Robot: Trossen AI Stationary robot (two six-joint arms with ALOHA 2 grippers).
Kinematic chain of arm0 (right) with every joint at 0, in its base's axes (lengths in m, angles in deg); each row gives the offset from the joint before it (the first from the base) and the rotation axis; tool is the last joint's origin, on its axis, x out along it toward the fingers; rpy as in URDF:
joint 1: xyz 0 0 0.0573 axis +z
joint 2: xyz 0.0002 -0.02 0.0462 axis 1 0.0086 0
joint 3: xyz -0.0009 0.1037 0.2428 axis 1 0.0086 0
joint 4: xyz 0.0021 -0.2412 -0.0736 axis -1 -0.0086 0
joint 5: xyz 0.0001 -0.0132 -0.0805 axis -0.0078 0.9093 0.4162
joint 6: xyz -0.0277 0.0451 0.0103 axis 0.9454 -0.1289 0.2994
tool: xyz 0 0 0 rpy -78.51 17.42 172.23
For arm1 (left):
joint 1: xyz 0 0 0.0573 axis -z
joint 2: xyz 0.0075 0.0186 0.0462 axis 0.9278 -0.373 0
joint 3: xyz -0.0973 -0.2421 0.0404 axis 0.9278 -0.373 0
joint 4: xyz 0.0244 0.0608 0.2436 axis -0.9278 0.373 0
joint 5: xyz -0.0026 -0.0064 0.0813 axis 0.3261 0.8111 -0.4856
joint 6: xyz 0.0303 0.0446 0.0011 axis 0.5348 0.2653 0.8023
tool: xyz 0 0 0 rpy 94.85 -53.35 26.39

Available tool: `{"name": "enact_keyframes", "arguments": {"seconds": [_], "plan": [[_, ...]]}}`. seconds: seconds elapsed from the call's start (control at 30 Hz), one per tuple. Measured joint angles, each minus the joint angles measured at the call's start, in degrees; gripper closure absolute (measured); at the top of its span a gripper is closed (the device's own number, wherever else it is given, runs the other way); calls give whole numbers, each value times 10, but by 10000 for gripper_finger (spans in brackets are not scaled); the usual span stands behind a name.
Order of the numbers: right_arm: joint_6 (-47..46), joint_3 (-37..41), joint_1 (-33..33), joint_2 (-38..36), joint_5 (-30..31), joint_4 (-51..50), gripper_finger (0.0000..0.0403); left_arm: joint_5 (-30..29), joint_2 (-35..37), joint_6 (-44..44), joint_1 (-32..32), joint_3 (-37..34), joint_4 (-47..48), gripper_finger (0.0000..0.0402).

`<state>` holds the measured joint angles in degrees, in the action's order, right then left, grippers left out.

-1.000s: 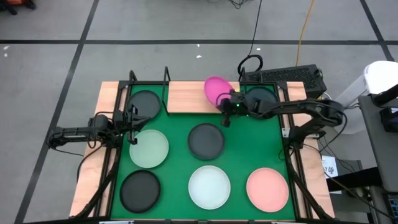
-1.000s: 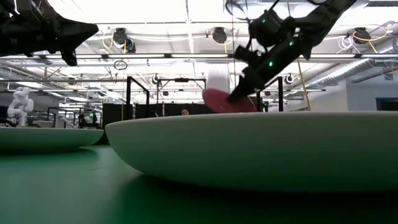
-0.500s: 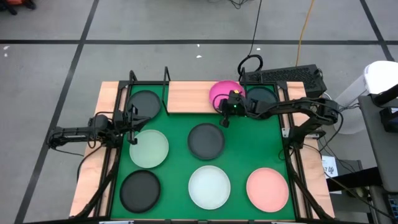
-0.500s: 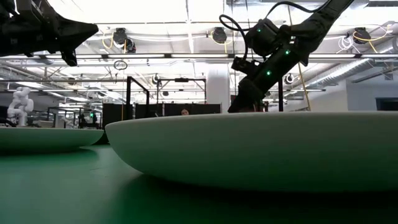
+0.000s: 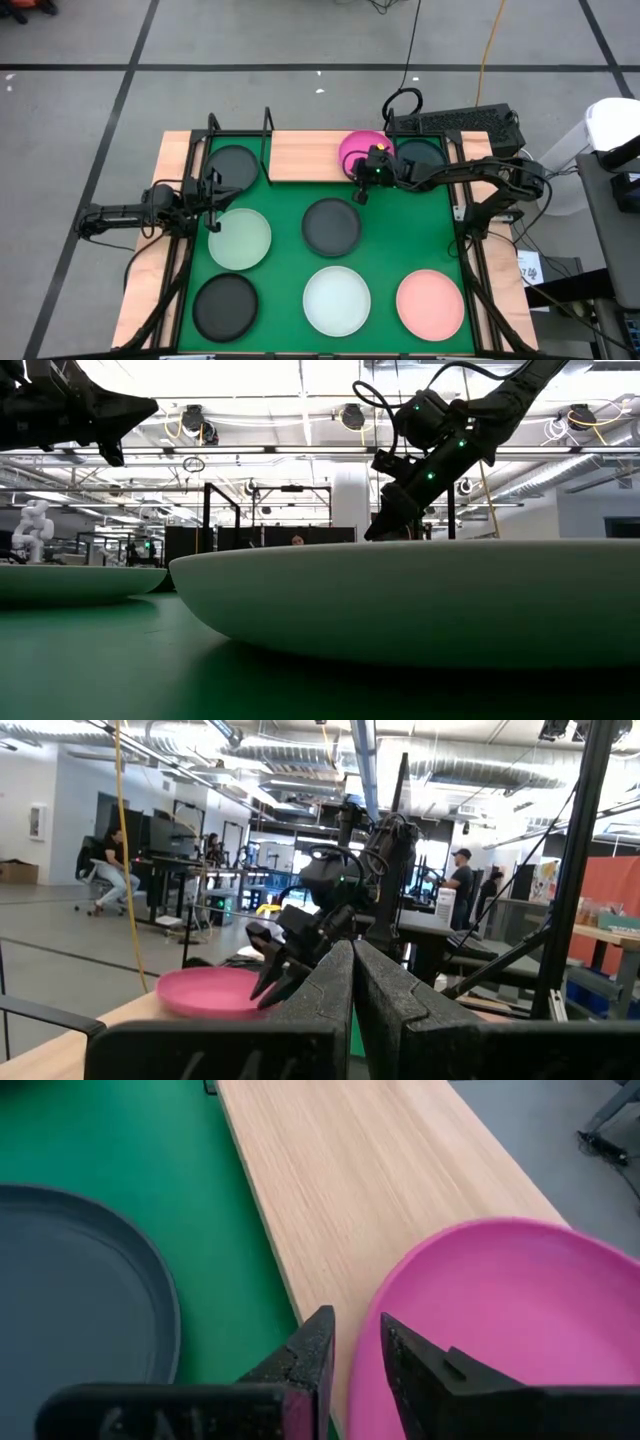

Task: Place and stack plates onto a shelf
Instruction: Put the pink plate on the shelf

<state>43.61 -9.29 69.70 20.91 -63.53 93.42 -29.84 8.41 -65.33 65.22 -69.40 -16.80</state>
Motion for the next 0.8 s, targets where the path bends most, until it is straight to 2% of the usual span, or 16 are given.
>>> {"name": "enact_keyframes", "arguments": {"seconds": [0.2,0.47,0.7,0.8], "plan": [[11,0,17,0,-11,-42,332,0,0,0,0,0,0,385],[24,0,36,0,75,-87,332,0,0,0,0,0,0,385],[53,0,66,0,78,-41,332,0,0,0,0,0,0,385],[68,0,77,0,119,-41,332,0,0,0,0,0,0,385]]}}
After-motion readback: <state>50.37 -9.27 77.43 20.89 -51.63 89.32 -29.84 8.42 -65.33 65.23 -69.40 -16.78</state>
